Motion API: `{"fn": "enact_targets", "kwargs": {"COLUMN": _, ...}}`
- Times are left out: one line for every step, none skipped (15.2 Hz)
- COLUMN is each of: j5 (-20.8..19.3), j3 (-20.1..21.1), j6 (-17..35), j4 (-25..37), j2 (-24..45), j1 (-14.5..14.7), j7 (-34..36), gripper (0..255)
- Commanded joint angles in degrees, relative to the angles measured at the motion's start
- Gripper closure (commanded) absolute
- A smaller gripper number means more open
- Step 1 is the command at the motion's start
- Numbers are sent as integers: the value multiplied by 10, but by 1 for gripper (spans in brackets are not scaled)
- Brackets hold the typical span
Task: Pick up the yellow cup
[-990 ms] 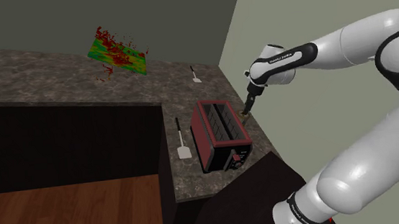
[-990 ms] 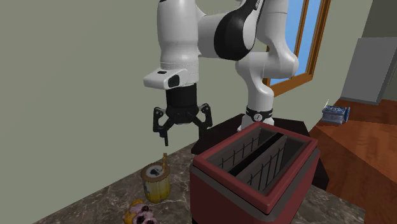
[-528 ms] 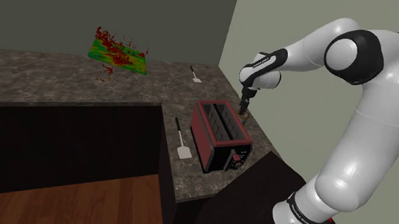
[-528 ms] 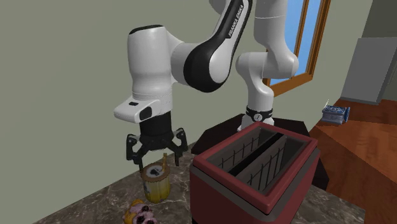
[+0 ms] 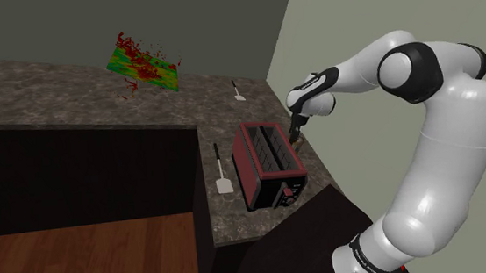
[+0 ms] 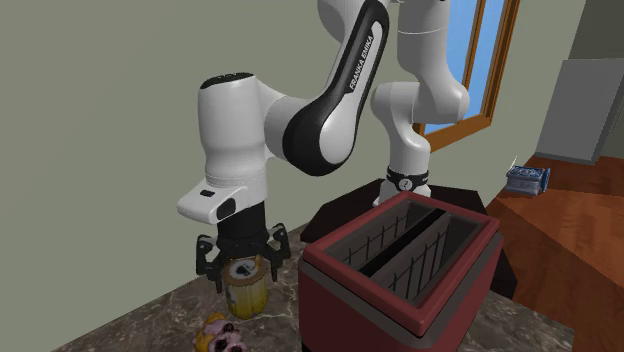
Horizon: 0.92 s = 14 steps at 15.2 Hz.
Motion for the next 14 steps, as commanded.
{"fn": "enact_targets", "kwargs": {"j5": 4, "j3": 2, "j6": 7, "j4": 0, "j2": 7, "j1": -2, "j7": -3, "gripper": 0}}
{"fn": "enact_targets", "kwargs": {"j5": 4, "j3": 3, "j6": 8, "j4": 0, "j2": 8, "j1": -2, "j7": -4, "gripper": 255}}
{"fn": "enact_targets", "kwargs": {"j5": 5, "j3": 3, "j6": 7, "j4": 1, "j2": 9, "j1": -3, "j7": -4, "gripper": 255}}
{"fn": "enact_targets", "kwargs": {"j5": 5, "j3": 3, "j6": 7, "j4": 2, "j2": 9, "j1": -3, "j7": -4, "gripper": 255}}
{"fn": "enact_targets", "kwargs": {"j5": 5, "j3": 3, "j6": 7, "j4": 2, "j2": 9, "j1": -3, "j7": -4, "gripper": 255}}
{"fn": "enact_targets", "kwargs": {"j5": 5, "j3": 3, "j6": 8, "j4": 0, "j2": 8, "j1": -3, "j7": -4, "gripper": 255}}
{"fn": "enact_targets", "kwargs": {"j5": 4, "j3": 2, "j6": 8, "j4": 0, "j2": 7, "j1": -2, "j7": -4, "gripper": 255}}
{"fn": "enact_targets", "kwargs": {"j5": 4, "j3": 2, "j6": 8, "j4": 0, "j2": 8, "j1": -3, "j7": -4, "gripper": 255}}
{"fn": "enact_targets", "kwargs": {"j5": 4, "j3": 2, "j6": 9, "j4": -2, "j2": 7, "j1": -2, "j7": -4, "gripper": 255}}
{"fn": "enact_targets", "kwargs": {"j5": 4, "j3": 2, "j6": 8, "j4": -2, "j2": 6, "j1": -2, "j7": -3, "gripper": 255}}
{"fn": "enact_targets", "kwargs": {"j5": 4, "j3": 2, "j6": 7, "j4": 0, "j2": 7, "j1": -2, "j7": -3, "gripper": 255}}
{"fn": "enact_targets", "kwargs": {"j5": 0, "j3": 0, "j6": 1, "j4": -1, "j2": 0, "j1": 0, "j7": -1, "gripper": 255}}
{"fn": "enact_targets", "kwargs": {"j5": -3, "j3": -2, "j6": -5, "j4": -1, "j2": -6, "j1": 1, "j7": 2, "gripper": 255}}
{"fn": "enact_targets", "kwargs": {"j5": -7, "j3": -4, "j6": -11, "j4": -1, "j2": -13, "j1": 3, "j7": 4, "gripper": 255}}
